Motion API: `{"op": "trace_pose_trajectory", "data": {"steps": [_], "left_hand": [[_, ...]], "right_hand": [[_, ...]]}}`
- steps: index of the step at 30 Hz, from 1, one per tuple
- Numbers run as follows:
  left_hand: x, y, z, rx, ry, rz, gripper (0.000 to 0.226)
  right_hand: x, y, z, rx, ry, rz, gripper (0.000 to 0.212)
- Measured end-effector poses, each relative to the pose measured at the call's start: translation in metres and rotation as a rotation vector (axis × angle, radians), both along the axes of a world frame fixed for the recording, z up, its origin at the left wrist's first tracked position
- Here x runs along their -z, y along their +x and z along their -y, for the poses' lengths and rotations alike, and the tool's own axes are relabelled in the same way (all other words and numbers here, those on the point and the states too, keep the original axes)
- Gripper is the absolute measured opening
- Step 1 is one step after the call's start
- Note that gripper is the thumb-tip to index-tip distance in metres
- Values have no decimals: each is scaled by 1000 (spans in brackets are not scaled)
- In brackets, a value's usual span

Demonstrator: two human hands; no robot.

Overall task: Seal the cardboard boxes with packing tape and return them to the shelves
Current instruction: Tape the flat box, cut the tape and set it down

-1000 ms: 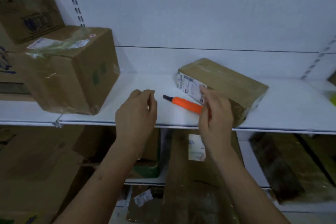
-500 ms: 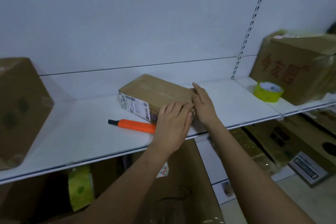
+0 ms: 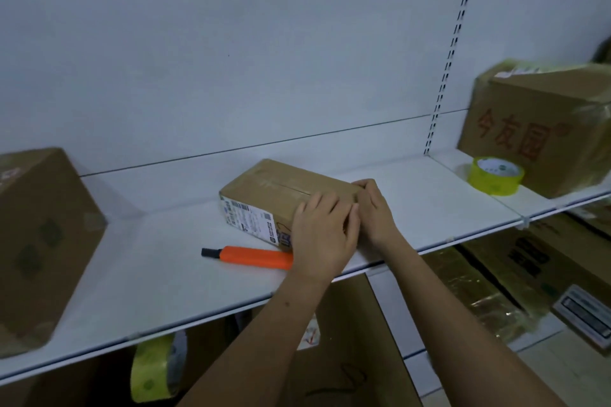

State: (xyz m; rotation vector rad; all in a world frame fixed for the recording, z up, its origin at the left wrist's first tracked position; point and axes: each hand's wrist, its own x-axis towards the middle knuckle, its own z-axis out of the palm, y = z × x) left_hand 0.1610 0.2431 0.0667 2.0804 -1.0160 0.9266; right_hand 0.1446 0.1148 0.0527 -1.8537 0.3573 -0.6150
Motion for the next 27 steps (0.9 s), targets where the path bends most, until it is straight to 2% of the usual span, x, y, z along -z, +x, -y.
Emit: {"op": "trace_pose_trajectory", "data": {"steps": [3,6,9,12,16,19,22,24,27], "left_hand": [[6,1,0,-30,2,61,24],[5,0,-2,-123,81,1,26],[2,-12,-1,-262,72,-229,65],[4,-35,-5,-274,-86,-548,102],[1,-48,-15,-242,-120,-899,109],[-20,-52,-20,-14,-296,-1096,103],[-45,-47,-44,138,-462,-1004,101],[-60,-34,-71,83,-438,-886,97],[-72,-12,-119,-122,-329,-657,89]], "right_hand": [[2,1,-4,-2,39,29,27],[5,3,-8,27,176,60,16],[0,-2,-14,84,244,60,18],[-3,-18,-25,213,230,136,30],[-3,-35,-37,332,317,269,16],[-22,-40,-49,409,289,380,19],[-43,-38,-58,305,240,346,15],[-52,-36,-65,200,107,256,19],[-69,-32,-93,-17,-32,240,38]]}}
